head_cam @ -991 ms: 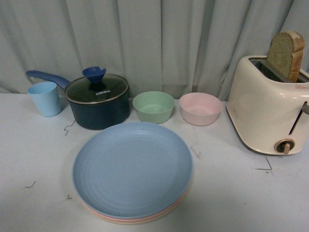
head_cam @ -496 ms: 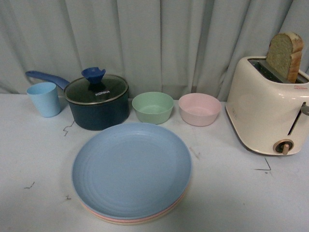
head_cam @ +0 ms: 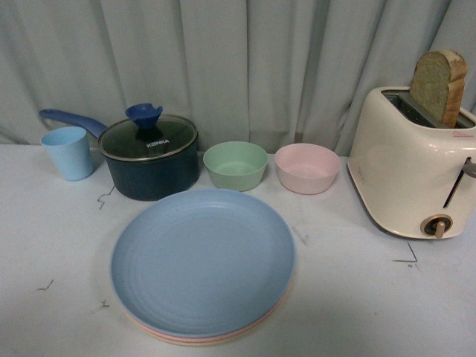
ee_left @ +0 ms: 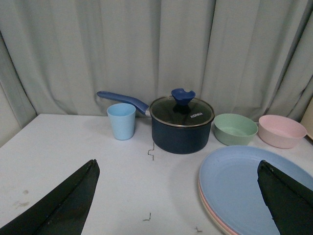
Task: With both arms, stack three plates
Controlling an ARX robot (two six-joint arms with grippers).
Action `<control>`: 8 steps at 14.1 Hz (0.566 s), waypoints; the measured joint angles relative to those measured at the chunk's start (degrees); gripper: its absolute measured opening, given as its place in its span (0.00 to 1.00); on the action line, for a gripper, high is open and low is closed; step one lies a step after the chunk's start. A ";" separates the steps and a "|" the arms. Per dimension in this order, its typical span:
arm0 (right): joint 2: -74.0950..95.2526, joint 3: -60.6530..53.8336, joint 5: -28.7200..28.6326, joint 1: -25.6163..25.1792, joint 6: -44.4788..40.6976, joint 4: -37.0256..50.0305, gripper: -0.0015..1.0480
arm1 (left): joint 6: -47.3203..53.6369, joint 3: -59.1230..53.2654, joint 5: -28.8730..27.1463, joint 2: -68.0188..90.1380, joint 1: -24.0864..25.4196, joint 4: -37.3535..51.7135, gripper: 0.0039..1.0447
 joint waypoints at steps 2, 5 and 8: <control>0.00 0.00 0.00 0.00 0.02 0.00 0.94 | 0.00 0.00 0.00 0.00 0.00 -0.02 0.94; 0.00 0.00 0.00 0.00 0.02 0.00 0.94 | 0.00 0.00 0.00 0.00 -0.02 -0.02 0.94; 0.00 0.00 0.00 0.00 0.02 0.00 0.94 | 0.00 0.00 0.00 0.00 -0.02 0.00 0.94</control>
